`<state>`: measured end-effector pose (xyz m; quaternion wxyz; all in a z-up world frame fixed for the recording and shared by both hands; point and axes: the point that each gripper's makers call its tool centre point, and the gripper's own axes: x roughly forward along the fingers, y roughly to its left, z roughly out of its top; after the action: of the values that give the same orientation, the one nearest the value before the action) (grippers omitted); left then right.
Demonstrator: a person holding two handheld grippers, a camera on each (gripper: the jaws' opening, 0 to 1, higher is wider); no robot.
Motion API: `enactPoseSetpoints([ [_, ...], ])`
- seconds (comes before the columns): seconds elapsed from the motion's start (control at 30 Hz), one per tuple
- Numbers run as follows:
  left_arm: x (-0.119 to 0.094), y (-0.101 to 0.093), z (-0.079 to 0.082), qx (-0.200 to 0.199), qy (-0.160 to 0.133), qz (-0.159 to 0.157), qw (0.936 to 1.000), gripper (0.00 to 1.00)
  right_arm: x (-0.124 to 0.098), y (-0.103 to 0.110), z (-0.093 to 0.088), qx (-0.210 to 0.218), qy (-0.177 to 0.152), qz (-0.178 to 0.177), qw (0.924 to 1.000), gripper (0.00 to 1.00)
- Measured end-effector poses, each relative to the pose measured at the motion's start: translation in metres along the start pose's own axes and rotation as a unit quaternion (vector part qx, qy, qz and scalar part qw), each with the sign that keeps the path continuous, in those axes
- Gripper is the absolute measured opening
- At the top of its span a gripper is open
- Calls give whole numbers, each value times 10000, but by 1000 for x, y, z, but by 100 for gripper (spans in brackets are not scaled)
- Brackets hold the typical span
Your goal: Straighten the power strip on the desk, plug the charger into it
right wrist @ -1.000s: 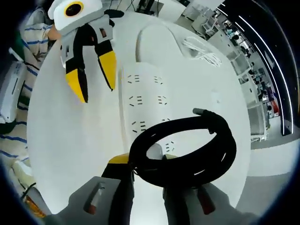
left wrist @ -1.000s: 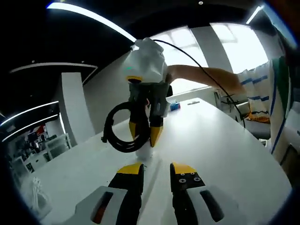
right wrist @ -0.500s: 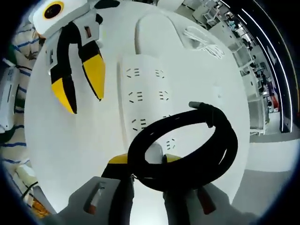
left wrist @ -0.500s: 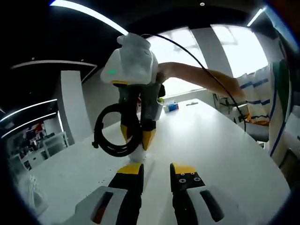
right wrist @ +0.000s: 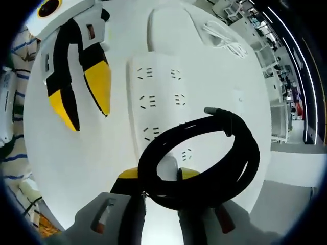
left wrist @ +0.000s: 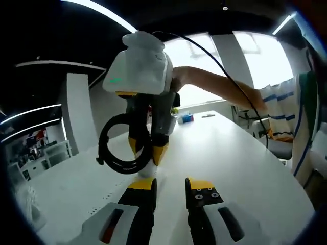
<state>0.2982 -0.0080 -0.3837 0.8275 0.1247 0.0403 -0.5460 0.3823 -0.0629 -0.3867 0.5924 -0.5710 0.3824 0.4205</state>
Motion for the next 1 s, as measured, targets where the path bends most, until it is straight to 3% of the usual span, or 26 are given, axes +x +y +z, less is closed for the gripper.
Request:
enactPoseSetpoints([
  [0.07,0,0,-2,45,45,8,10000,23,0,-1,-2,116,-262,74,9996,21],
  [0.2,1,-1,-4,37,88,-13,10000,23,1,-1,-3,126,-362,32,9993,21],
  [0.37,2,-2,0,58,42,-15,10000,23,2,-3,-2,71,-128,-85,9999,21],
  [0.6,2,-2,1,80,53,-9,10000,23,3,-3,-2,-18,-69,-299,9995,21],
  [0.8,-1,-2,-1,197,114,49,9997,23,4,-4,-4,100,-307,-232,9992,21],
  [0.9,0,-2,3,101,31,26,9999,23,4,-6,-5,-45,47,-434,9990,21],
  [1.0,0,-3,4,100,21,9,9999,23,5,-6,-3,-9,93,-411,9991,21],
])
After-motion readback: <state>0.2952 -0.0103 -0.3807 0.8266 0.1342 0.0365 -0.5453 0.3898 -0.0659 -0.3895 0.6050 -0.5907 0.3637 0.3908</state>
